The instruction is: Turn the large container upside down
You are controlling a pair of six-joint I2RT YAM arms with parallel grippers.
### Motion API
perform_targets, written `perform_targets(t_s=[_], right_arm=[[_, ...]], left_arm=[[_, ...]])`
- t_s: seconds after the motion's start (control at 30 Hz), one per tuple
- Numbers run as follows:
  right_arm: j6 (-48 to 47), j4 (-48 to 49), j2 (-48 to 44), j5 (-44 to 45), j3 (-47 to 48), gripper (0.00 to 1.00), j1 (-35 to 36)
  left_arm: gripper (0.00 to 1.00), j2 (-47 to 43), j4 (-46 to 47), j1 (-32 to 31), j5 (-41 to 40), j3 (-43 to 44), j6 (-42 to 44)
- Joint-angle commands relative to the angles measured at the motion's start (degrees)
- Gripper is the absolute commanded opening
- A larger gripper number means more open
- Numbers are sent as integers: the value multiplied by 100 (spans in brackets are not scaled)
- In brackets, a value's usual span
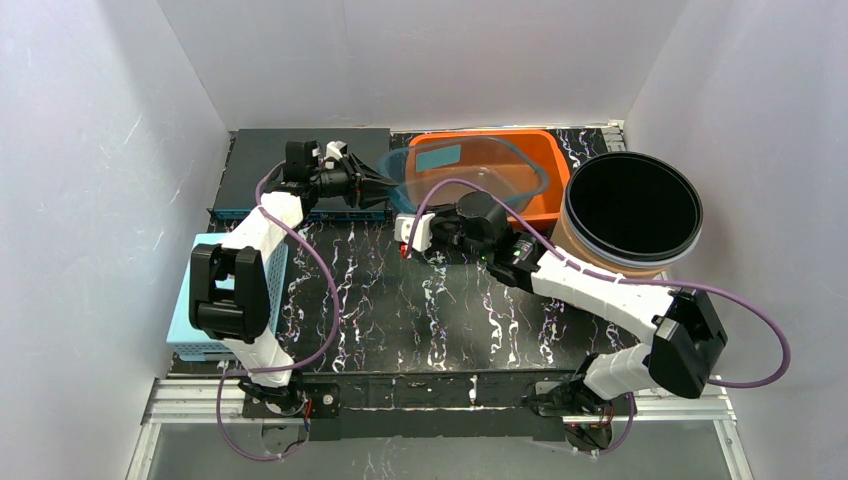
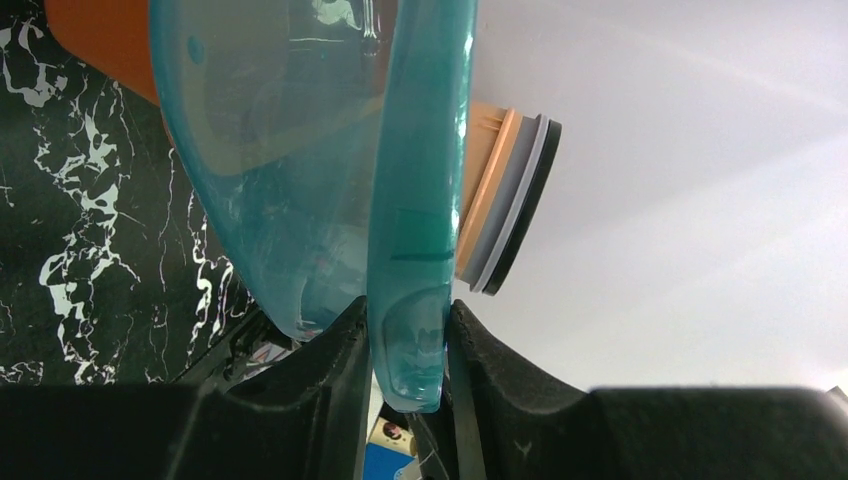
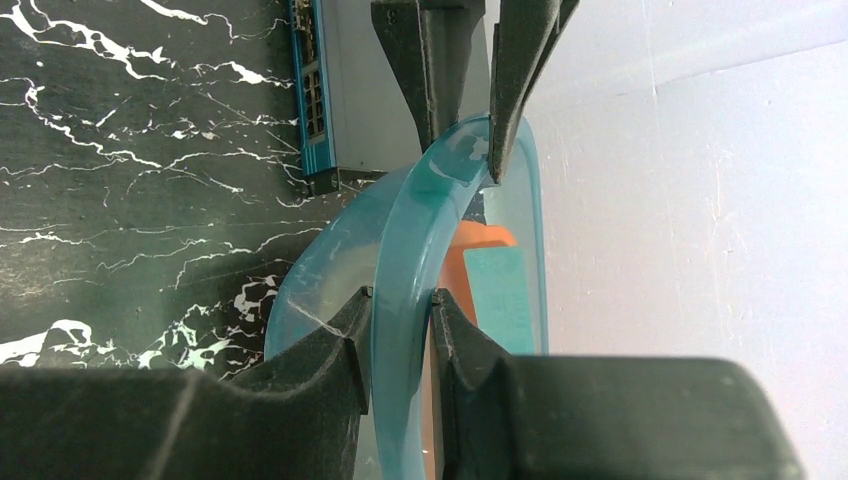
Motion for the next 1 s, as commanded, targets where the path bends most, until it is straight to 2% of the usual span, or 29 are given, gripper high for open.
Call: perform_targets(t_s=[0.0,0.07,0.1,0.27,0.5,0.7,0.97], right_arm=[[379,283,-274,-60,-54,8,129],[738,348,-350,21,-48,37,133],[917,435,-407,62,-60,44,131],[1560,810,-706,73,-193,65,131],[2148,966,-1093,586,-223,75,127],[2836,868,-1116,1333,-21,79,130],[3604,906,-1193,1675,30,81,129]], left_arm=[[0,-488,441,-52,-12,156,235],[0,-627,617,-52,-99,136,230],[0,-657,790,-52,-114,93,163],[0,-754,1656,-52,-185,-192,-240],[0,-1077,1847,-52,-371,-415,-33],[0,-1192,1846,-51,-290,-342,227],[0,-1253,1845,-52,-308,-92,583]])
